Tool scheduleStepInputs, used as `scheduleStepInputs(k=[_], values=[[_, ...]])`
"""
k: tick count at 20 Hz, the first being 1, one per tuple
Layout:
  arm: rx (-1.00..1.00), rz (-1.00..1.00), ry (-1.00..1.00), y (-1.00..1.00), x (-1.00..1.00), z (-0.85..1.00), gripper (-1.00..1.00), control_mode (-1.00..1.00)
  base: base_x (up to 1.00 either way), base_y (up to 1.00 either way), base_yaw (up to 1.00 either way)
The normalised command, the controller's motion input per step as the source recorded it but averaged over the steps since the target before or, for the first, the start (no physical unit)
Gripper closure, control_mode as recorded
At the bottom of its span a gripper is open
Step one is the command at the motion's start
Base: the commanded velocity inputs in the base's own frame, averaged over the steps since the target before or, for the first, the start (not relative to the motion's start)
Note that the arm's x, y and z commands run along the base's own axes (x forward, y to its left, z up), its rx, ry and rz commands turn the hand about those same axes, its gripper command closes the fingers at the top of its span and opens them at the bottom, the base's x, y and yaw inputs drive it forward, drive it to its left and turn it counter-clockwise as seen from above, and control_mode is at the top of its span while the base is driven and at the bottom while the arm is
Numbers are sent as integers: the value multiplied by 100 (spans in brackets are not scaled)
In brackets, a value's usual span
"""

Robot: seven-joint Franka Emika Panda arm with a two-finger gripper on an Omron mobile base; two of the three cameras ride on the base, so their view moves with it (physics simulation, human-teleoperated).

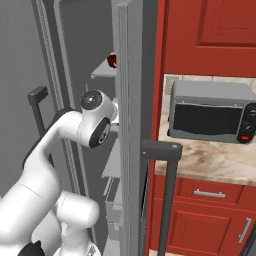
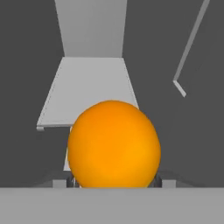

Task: Take the oranges from the second highest rack and move them to the highest rack where the bell pepper and steak are located, to maximize freezer space. Close the freezer door after rearranging.

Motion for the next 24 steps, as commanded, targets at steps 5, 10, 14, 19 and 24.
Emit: scheduleStepInputs(k=[5,10,14,19,24], values=[[0,1,0,7,-77,84,100,-100,0,0,0],[-1,0,2,6,-35,40,100,-100,0,0,0],[0,0,1,0,0,0,100,-100,0,0,0],[1,0,-1,6,3,7,100,-100,0,0,0],[5,0,-3,6,6,47,100,-100,0,0,0]])
